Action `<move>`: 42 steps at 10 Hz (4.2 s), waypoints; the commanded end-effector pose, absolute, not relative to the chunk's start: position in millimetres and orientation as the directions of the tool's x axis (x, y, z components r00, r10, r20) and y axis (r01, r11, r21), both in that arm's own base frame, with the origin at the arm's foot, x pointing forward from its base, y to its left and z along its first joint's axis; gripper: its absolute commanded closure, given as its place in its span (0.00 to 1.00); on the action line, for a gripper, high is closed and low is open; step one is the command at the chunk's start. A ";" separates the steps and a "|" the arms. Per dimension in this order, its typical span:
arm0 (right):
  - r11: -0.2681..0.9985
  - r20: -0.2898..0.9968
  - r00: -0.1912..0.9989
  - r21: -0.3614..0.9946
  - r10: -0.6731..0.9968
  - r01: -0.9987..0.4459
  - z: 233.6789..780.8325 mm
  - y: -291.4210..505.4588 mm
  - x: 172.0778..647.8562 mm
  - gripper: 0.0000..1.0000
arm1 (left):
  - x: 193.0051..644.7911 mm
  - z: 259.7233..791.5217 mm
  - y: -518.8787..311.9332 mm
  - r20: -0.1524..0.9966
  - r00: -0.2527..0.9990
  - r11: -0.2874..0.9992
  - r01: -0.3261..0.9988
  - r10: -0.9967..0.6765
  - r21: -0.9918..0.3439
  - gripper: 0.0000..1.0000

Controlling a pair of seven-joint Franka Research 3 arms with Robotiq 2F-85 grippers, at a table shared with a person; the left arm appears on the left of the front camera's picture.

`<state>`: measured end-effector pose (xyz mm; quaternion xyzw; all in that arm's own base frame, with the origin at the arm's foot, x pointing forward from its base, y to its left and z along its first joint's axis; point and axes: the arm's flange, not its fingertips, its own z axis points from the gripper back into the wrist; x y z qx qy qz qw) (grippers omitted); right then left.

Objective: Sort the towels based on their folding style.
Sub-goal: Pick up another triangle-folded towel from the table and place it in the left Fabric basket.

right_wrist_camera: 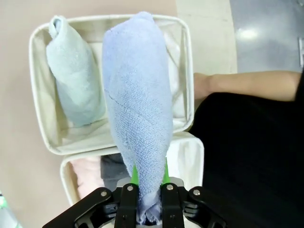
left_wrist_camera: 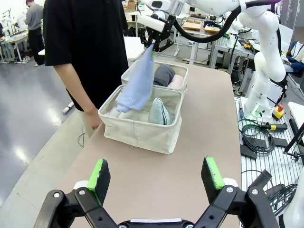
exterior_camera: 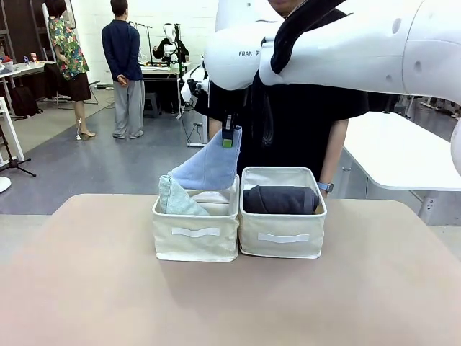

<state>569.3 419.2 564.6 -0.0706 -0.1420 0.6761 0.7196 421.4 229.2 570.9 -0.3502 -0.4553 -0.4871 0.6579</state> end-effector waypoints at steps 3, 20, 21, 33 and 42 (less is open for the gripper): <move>0.050 0.049 0.038 -0.287 0.998 -0.957 546.8 429.4 578.5 0.84 | 419.7 571.2 228.0 0.942 0.106 0.291 0.957 -0.318 -0.009 0.00; -0.106 -0.057 -0.097 -0.165 0.994 -0.981 425.2 468.0 603.6 0.84 | 419.7 571.2 228.0 0.942 0.106 0.291 0.957 -0.318 -0.009 0.00; -0.102 -0.054 -0.095 -0.153 0.994 -0.983 421.1 467.5 604.5 0.84 | 419.7 571.2 228.0 0.942 0.106 0.291 0.957 -0.318 -0.009 0.00; -0.104 -0.056 -0.096 -0.159 0.994 -0.982 422.9 464.3 604.3 0.01 | 419.7 571.2 228.0 0.942 0.106 0.291 0.957 -0.318 -0.009 0.00; 0.065 -0.026 0.070 -0.166 0.997 -0.984 567.3 338.1 484.4 0.00 | 419.7 571.2 228.0 0.942 0.106 0.291 0.957 -0.318 -0.009 0.00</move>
